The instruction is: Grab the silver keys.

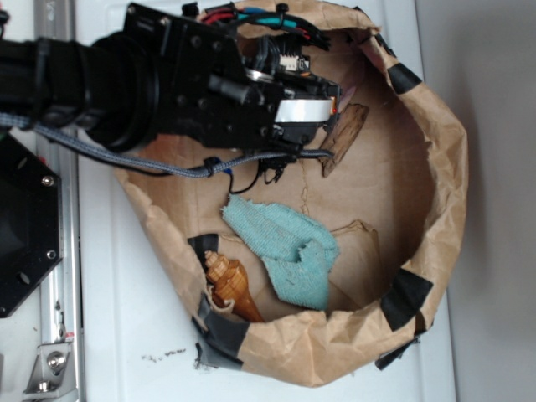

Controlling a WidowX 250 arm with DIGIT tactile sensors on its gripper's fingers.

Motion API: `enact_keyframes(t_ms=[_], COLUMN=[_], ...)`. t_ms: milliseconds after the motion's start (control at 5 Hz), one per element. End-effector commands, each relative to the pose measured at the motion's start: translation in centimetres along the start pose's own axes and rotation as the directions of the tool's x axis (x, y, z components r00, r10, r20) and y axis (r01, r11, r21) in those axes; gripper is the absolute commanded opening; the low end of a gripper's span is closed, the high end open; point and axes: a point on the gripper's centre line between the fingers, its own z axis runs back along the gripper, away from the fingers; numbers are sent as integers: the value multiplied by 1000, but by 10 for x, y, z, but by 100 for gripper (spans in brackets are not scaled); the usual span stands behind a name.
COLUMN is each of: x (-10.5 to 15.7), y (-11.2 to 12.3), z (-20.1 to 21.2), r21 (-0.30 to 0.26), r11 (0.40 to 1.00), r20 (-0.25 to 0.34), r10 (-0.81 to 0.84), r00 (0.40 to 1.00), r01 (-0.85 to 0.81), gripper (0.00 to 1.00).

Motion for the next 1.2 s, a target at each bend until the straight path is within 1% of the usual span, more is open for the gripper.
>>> enact_keyframes(t_ms=[0, 200, 400, 600, 800, 1000], x=[6, 10, 24, 33, 39, 44], y=[1, -13, -25, -36, -37, -29], z=[55, 109, 138, 142, 134, 133], r21=[-81, -238, -338, -351, -335, -421], r11=[996, 970, 938, 935, 939, 900], r20=[26, 14, 15, 45, 38, -10], r10=[45, 51, 83, 73, 90, 124], r00=[999, 999, 996, 996, 995, 992], r01=[-43, -46, -73, -53, -72, -117], gripper=[0, 0, 0, 0, 0, 0])
